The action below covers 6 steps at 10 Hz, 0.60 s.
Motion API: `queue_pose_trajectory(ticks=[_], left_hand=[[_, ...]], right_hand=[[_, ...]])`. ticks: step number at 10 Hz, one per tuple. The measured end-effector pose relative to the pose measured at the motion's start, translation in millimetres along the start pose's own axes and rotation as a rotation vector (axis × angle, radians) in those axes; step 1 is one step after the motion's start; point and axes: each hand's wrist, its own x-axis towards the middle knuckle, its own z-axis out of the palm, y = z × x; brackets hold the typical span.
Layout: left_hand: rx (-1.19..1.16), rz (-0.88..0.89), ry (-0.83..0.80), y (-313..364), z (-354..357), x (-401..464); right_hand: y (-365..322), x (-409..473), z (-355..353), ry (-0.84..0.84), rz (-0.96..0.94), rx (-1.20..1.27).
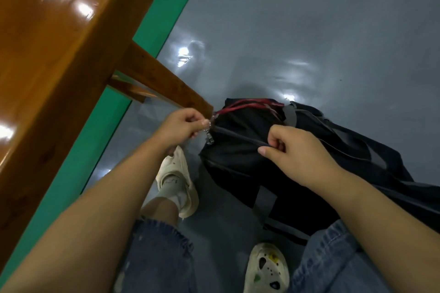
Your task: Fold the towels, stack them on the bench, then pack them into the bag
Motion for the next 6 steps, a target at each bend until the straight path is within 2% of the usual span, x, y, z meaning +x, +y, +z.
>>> queue_pose_trajectory(ticks=[1, 2, 3, 4, 5, 6], left_hand=[[-0.208, -0.198, 0.021, -21, 8, 23], [-0.398, -0.317, -0.023, -32, 27, 34], [-0.521, -0.350, 0.029, -31, 33, 26], [-0.659, -0.327, 0.108, -16, 17, -6], [-0.747, -0.297, 0.097, 15, -7, -72], [-0.775, -0.191, 0.086, 50, -28, -160]], right_hand=[[1, -2, -4, -0.031, 0.025, 0.056], [5, 1, -6, -0.054, 0.034, 0.075], [7, 6, -8, -0.068, 0.070, 0.116], [8, 8, -3, -0.087, 0.077, 0.104], [-3, 5, 9, -0.126, 0.150, 0.031], [-45, -12, 1, -0.139, 0.152, 0.068]])
